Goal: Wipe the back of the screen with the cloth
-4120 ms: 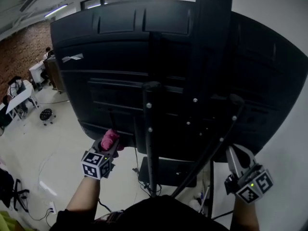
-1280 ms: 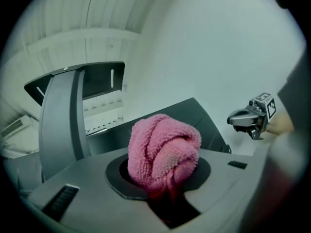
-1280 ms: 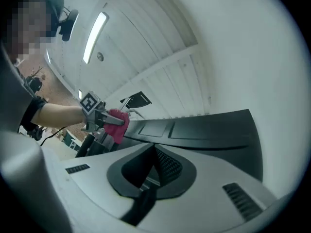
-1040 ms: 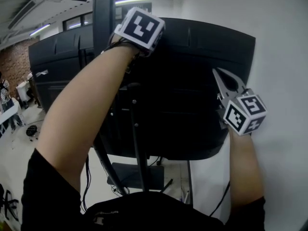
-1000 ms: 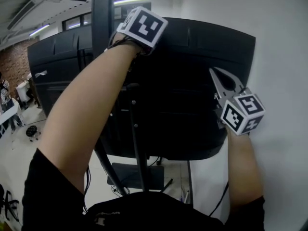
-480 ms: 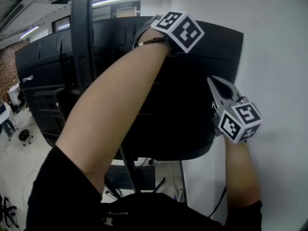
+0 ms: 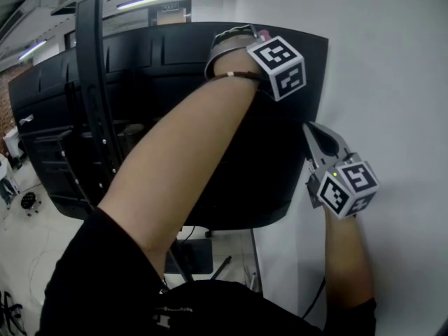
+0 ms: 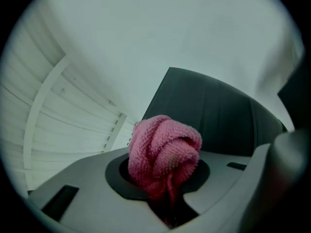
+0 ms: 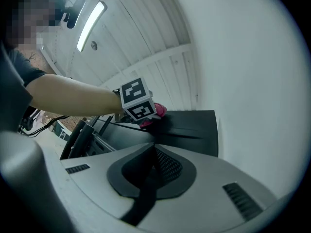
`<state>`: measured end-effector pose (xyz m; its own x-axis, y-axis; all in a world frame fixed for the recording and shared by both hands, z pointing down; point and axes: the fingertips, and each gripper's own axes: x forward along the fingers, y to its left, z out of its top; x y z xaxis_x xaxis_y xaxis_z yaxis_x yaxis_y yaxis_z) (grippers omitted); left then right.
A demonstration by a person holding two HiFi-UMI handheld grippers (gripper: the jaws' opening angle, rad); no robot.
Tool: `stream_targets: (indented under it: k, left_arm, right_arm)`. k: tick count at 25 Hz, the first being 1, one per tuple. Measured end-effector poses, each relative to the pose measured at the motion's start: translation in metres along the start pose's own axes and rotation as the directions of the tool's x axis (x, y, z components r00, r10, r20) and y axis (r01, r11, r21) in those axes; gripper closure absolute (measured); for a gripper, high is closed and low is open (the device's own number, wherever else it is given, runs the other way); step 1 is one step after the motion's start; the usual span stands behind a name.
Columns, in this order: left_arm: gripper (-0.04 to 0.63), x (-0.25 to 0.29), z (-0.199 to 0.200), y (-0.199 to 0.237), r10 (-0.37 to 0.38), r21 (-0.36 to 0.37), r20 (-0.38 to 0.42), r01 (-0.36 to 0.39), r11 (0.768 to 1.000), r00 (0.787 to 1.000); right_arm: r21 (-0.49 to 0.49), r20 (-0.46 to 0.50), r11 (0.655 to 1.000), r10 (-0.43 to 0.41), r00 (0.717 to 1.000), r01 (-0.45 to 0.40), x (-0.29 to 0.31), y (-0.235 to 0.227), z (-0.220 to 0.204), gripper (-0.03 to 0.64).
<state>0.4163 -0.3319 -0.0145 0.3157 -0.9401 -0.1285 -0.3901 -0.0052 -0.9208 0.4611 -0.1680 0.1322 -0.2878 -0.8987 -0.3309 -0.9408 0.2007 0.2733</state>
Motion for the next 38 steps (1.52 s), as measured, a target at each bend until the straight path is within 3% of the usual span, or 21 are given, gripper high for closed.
stream_targets:
  k: [9,14,17,19,21,23,26,29,31,35,38]
  left_arm:
    - [0.495,-0.001,0.050,-0.040,-0.103,0.082,0.028,0.101,0.992,0.994]
    - [0.479,-0.021,0.090,-0.107,-0.274,0.161,0.151,0.250,0.955,0.950]
    - [0.479,-0.055,0.070,-0.101,-0.286,0.291,0.268,0.206,0.934,0.920]
    - [0.479,-0.079,0.018,-0.074,-0.270,0.399,0.313,0.131,0.907,0.911]
    - [0.479,-0.094,-0.062,-0.052,-0.257,0.506,0.271,0.090,0.858,0.928]
    - [0.479,-0.093,-0.148,-0.032,-0.218,0.567,0.142,0.101,0.818,0.966]
    - [0.477,-0.072,-0.207,-0.023,-0.171,0.608,-0.039,0.159,0.778,0.985]
    - [0.479,-0.057,-0.212,-0.032,-0.155,0.650,-0.136,0.206,0.731,0.979]
    - [0.477,-0.053,-0.201,-0.040,-0.149,0.673,-0.153,0.213,0.708,0.977]
    - [0.477,-0.049,-0.150,-0.067,-0.177,0.696,-0.066,0.172,0.697,0.982]
    - [0.477,-0.043,-0.099,-0.096,-0.220,0.725,-0.018,0.164,0.669,0.975]
  right_arm:
    - [0.049,-0.036,0.998,-0.034,0.999,0.036,-0.024,-0.008,-0.025,0.615]
    - [0.058,-0.065,0.997,-0.039,0.997,0.043,-0.037,-0.003,-0.035,0.615]
    - [0.057,-0.051,0.998,-0.009,0.999,0.012,-0.035,0.006,-0.036,0.615]
    - [0.046,-0.029,0.999,0.030,0.999,-0.028,-0.030,0.014,-0.038,0.615]
    - [0.051,-0.003,0.997,0.064,0.998,-0.064,-0.027,0.021,-0.038,0.615]
    - [0.067,0.015,0.994,0.089,0.996,-0.090,-0.023,0.029,-0.038,0.615]
    - [0.084,0.021,0.990,0.113,0.993,-0.115,-0.017,0.042,-0.041,0.615]
    - [0.089,0.020,0.989,0.113,0.993,-0.115,-0.013,0.045,-0.043,0.615]
    - [0.095,0.020,0.990,0.103,0.994,-0.104,-0.015,0.042,-0.045,0.615]
    - [0.104,0.015,0.992,0.072,0.997,-0.073,-0.025,0.031,-0.050,0.615]
    - [0.113,0.013,0.993,0.045,0.999,-0.046,-0.034,0.020,-0.054,0.615]
